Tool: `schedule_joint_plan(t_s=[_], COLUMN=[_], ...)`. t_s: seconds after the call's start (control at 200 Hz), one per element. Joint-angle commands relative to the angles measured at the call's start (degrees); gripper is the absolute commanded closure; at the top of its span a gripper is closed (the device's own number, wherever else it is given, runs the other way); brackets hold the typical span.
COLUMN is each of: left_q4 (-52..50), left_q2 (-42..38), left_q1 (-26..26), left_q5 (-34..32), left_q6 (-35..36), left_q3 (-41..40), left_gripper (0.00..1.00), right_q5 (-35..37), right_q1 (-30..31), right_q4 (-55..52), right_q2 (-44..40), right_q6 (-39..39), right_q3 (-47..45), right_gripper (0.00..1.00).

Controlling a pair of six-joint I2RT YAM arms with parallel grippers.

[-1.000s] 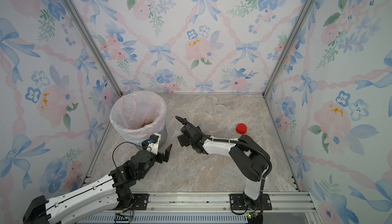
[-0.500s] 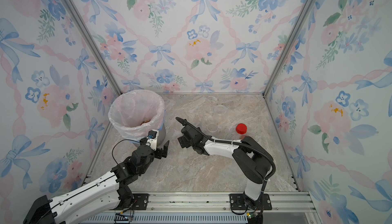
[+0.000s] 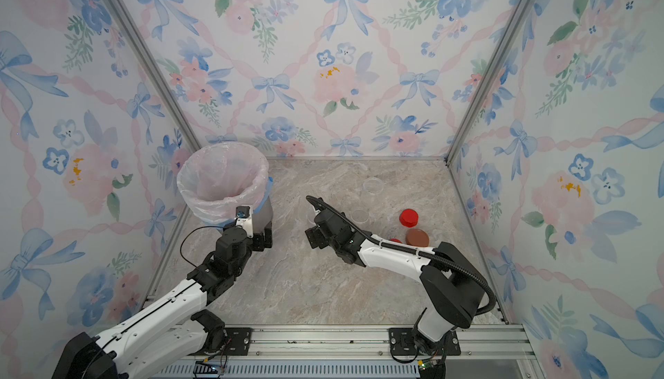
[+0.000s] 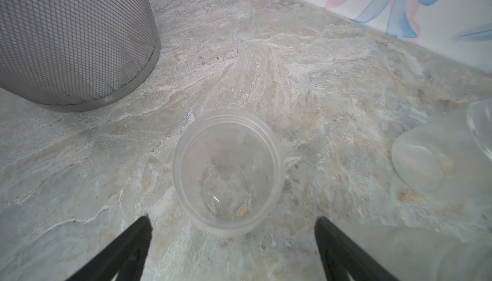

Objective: Empty moldy peanuts from jars
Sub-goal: Move the trash bin to the center of the board, then reset both arms

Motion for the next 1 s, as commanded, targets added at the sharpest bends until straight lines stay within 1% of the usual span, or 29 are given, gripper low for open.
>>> schedule_joint_plan(t_s=[0.0,0.09,0.21,0.315,0.39,0.465,0.52,0.62,0.71,0.765,0.845,0.915,0.995], left_q4=[5.2,9.0,13.4,17.8,21.5,23.7,25.9,29.2,31.9,36.5,43.2,45.3,49.3], left_q2=[1.7,3.4,5.6,6.5,6.6,6.8,6.9,7.5,8.9,10.0,12.6,15.2,17.4], left_q1=[4.1,5.7,6.3,7.2,7.9,9.5,11.0,14.5,15.8,15.9,16.4,17.0,17.7], left_q5=[1.1,-0.5,-3.6,-2.6,-2.3,-1.3,-0.3,2.4,3.0,4.3,5.4,5.7,6.1], left_q6=[0.9,1.3,4.7,6.0,7.0,7.2,8.0,7.8,8.7,10.6,11.6,12.7,13.9], left_q3=[1.3,0.5,-0.9,-2.7,-4.4,-5.3,-6.0,-6.5,-7.5,-9.3,-11.8,-12.1,-13.4], left_gripper=[0.02,0.02,0.02,0.02,0.02,0.02,0.02,0.02,0.02,0.02,0.02,0.02,0.02], right_q5=[1.9,2.9,4.3,4.9,5.9,9.4,11.8,13.4,15.2,17.6,17.6,17.6,17.6], right_q1=[0.5,0.4,-0.7,-3.3,-6.7,-10.7,-14.5,-23.5,-30.4,-33.5,-38.5,-40.4,-41.0], right_q4=[-2.9,-4.1,-7.5,-9.1,-10.9,-13.4,-13.9,-14.3,-10.5,-6.0,-2.1,5.0,10.3], right_q2=[-3.8,-7.5,-12.4,-17.6,-21.2,-24.6,-27.5,-31.8,-34.7,-36.1,-36.6,-35.8,-33.7], right_q6=[-0.4,-1.3,-2.5,-3.4,-3.2,-2.6,-1.8,0.5,-0.3,-1.2,-0.8,-3.0,-4.9], right_q3=[-0.7,-1.3,-1.4,-2.7,-3.8,-5.1,-7.0,-10.7,-15.2,-18.5,-21.7,-25.1,-26.8], right_gripper=[0.03,0.02,0.03,0.03,0.02,0.02,0.03,0.02,0.03,0.03,0.03,0.02,0.03])
